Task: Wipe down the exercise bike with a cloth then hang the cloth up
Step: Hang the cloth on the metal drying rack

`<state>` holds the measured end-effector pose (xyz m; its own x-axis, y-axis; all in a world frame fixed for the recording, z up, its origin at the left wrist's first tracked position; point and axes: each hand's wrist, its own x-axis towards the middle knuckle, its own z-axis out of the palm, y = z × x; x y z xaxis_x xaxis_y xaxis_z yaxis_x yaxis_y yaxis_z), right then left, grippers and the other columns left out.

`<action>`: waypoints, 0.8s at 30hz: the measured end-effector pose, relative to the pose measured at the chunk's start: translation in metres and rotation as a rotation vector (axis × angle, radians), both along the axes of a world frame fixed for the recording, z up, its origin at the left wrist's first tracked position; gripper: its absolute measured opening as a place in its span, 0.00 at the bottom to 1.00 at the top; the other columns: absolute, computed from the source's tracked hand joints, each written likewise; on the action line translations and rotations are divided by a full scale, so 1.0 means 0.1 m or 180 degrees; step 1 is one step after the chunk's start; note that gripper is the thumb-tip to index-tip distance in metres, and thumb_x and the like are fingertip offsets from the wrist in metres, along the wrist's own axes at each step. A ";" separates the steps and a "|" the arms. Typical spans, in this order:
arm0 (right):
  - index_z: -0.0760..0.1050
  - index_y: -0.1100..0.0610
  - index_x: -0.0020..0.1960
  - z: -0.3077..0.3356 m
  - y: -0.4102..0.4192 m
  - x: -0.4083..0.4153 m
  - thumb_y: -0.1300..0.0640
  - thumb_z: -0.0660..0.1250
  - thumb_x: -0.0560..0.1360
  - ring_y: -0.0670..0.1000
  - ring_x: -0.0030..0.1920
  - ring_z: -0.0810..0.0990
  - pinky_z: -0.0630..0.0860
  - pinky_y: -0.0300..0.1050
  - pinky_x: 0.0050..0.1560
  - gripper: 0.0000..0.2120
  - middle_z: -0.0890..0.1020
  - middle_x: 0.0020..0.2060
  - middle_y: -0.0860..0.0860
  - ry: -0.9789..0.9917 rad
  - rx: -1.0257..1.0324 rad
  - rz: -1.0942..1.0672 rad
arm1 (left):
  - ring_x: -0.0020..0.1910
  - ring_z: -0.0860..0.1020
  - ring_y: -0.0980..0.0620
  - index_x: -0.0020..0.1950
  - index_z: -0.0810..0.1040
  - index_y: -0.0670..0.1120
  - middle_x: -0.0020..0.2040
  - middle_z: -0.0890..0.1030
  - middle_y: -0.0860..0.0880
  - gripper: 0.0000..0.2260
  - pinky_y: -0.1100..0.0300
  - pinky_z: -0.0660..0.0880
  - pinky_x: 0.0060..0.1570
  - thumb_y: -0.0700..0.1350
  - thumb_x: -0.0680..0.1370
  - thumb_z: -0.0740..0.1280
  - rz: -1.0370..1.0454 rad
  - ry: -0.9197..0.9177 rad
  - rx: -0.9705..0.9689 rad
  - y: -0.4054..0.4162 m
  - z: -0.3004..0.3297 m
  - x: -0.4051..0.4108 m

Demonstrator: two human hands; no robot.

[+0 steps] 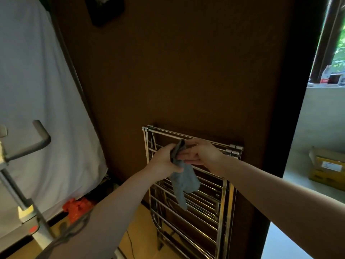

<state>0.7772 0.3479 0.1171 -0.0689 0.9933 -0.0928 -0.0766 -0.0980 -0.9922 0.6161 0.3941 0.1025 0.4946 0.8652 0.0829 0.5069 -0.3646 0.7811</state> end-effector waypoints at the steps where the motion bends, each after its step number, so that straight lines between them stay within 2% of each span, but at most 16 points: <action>1: 0.67 0.58 0.65 0.00 0.02 0.00 0.71 0.63 0.75 0.52 0.53 0.84 0.79 0.46 0.54 0.21 0.84 0.53 0.58 -0.0048 0.0032 0.0024 | 0.60 0.77 0.50 0.63 0.74 0.48 0.57 0.79 0.49 0.24 0.52 0.75 0.61 0.34 0.70 0.74 0.0019 -0.0016 0.0127 0.01 0.01 0.00; 3: 0.68 0.56 0.65 -0.03 0.04 0.01 0.68 0.68 0.72 0.50 0.54 0.83 0.77 0.48 0.58 0.24 0.84 0.52 0.54 -0.0439 0.0165 -0.0024 | 0.57 0.78 0.51 0.61 0.76 0.46 0.54 0.80 0.48 0.18 0.52 0.75 0.59 0.35 0.73 0.71 -0.0006 0.0026 0.0236 0.02 0.08 -0.03; 5: 0.72 0.56 0.63 -0.06 0.05 0.02 0.64 0.73 0.70 0.46 0.54 0.81 0.76 0.52 0.61 0.23 0.84 0.50 0.50 -0.1299 0.0492 -0.0284 | 0.53 0.78 0.53 0.55 0.78 0.48 0.50 0.80 0.50 0.12 0.53 0.76 0.56 0.36 0.75 0.70 -0.0105 0.0179 0.0245 0.03 0.18 -0.07; 7: 0.73 0.53 0.62 -0.08 0.05 0.04 0.59 0.75 0.70 0.44 0.51 0.80 0.77 0.50 0.59 0.22 0.82 0.48 0.47 -0.1914 0.0811 -0.0463 | 0.51 0.79 0.53 0.50 0.79 0.49 0.47 0.81 0.51 0.08 0.55 0.76 0.54 0.37 0.75 0.70 -0.0215 0.0270 0.0164 0.05 0.31 -0.11; 8: 0.73 0.52 0.62 -0.09 0.04 0.04 0.57 0.76 0.69 0.45 0.51 0.80 0.78 0.49 0.58 0.23 0.81 0.49 0.47 -0.1959 0.0872 -0.0488 | 0.51 0.80 0.52 0.50 0.80 0.48 0.48 0.81 0.51 0.08 0.54 0.77 0.54 0.38 0.75 0.70 -0.0263 0.0270 0.0067 0.06 0.38 -0.13; 11: 0.74 0.50 0.60 -0.11 0.01 0.05 0.56 0.77 0.68 0.47 0.56 0.80 0.77 0.48 0.59 0.23 0.81 0.54 0.47 -0.1473 0.0662 -0.0117 | 0.55 0.80 0.52 0.59 0.79 0.48 0.54 0.82 0.50 0.15 0.54 0.78 0.55 0.37 0.74 0.71 -0.0380 0.0235 -0.0317 0.06 0.57 -0.18; 14: 0.76 0.52 0.62 -0.15 -0.05 0.05 0.52 0.77 0.68 0.47 0.58 0.80 0.77 0.47 0.60 0.24 0.82 0.57 0.47 -0.1210 0.0264 0.0389 | 0.53 0.80 0.54 0.64 0.77 0.46 0.54 0.81 0.51 0.18 0.59 0.78 0.53 0.34 0.75 0.70 -0.0411 0.0053 -0.0439 0.06 0.71 -0.20; 17: 0.75 0.54 0.61 -0.19 -0.10 0.01 0.57 0.74 0.72 0.45 0.55 0.81 0.80 0.41 0.53 0.19 0.82 0.56 0.48 -0.1219 0.0334 0.0421 | 0.55 0.80 0.52 0.64 0.76 0.46 0.56 0.81 0.49 0.18 0.56 0.78 0.54 0.34 0.75 0.69 -0.0144 -0.0198 -0.0232 0.12 0.75 -0.23; 20: 0.75 0.54 0.58 -0.17 -0.14 -0.05 0.64 0.70 0.74 0.44 0.51 0.83 0.80 0.38 0.46 0.14 0.83 0.52 0.50 -0.0906 0.0399 0.0420 | 0.57 0.78 0.51 0.63 0.76 0.47 0.56 0.80 0.50 0.18 0.57 0.76 0.54 0.34 0.75 0.68 0.0275 -0.0366 0.0164 0.17 0.65 -0.21; 22: 0.75 0.54 0.56 -0.13 -0.16 -0.09 0.65 0.68 0.75 0.45 0.51 0.83 0.81 0.40 0.48 0.12 0.84 0.51 0.50 -0.0772 0.0444 0.0434 | 0.58 0.77 0.51 0.63 0.75 0.48 0.56 0.79 0.51 0.18 0.52 0.75 0.58 0.36 0.75 0.69 0.0407 -0.0410 0.0176 0.18 0.50 -0.20; 24: 0.76 0.55 0.57 -0.10 -0.16 -0.10 0.65 0.67 0.76 0.48 0.53 0.83 0.80 0.44 0.53 0.12 0.84 0.51 0.51 -0.0657 0.0480 0.0396 | 0.58 0.77 0.51 0.63 0.74 0.49 0.56 0.79 0.51 0.16 0.47 0.74 0.61 0.38 0.76 0.69 0.0426 -0.0492 -0.0112 0.18 0.30 -0.22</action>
